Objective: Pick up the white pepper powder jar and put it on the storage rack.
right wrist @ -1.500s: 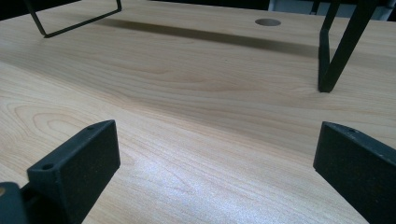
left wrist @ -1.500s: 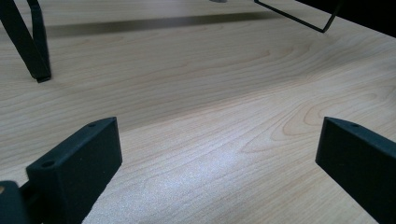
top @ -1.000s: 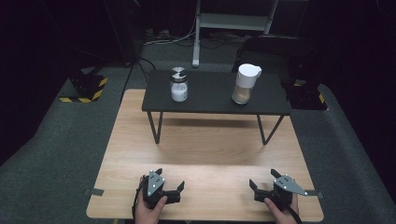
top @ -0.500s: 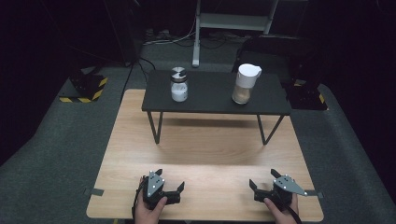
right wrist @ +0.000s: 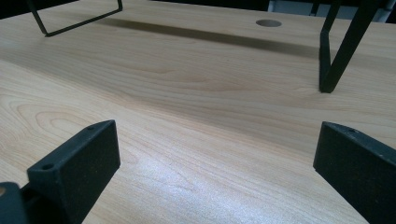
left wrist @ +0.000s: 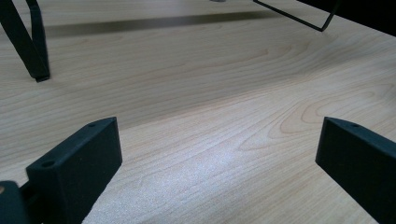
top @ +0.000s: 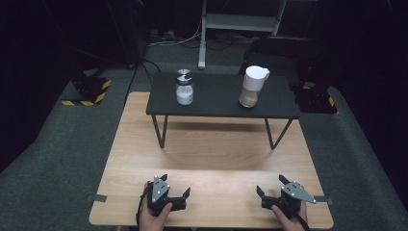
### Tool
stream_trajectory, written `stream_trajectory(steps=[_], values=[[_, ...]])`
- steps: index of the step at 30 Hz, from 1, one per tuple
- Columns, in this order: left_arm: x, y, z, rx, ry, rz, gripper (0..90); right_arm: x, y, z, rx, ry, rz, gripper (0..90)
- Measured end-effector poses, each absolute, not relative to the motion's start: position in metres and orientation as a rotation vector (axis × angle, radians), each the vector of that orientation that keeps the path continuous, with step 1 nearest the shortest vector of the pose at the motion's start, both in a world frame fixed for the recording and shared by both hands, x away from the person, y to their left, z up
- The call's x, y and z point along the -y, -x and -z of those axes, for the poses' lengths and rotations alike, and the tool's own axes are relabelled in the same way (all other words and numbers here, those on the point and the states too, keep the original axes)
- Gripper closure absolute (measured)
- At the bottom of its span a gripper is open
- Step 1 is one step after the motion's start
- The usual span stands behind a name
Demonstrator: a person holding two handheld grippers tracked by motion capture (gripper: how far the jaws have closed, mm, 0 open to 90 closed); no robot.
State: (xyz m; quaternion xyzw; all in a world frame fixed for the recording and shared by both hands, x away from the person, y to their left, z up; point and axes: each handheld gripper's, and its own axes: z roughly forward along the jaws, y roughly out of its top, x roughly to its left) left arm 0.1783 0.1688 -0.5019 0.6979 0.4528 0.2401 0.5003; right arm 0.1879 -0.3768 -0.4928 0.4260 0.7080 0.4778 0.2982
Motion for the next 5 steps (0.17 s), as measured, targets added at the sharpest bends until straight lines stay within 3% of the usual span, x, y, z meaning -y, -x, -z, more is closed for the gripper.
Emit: stream_trajectory(steps=[5], values=[[-0.1678, -0.181, 0.502, -1.096, -1.685, -0.573, 0.6, 0.3769, -0.1862, 0.4936, -1.872, -1.135, -1.274, 0.4]])
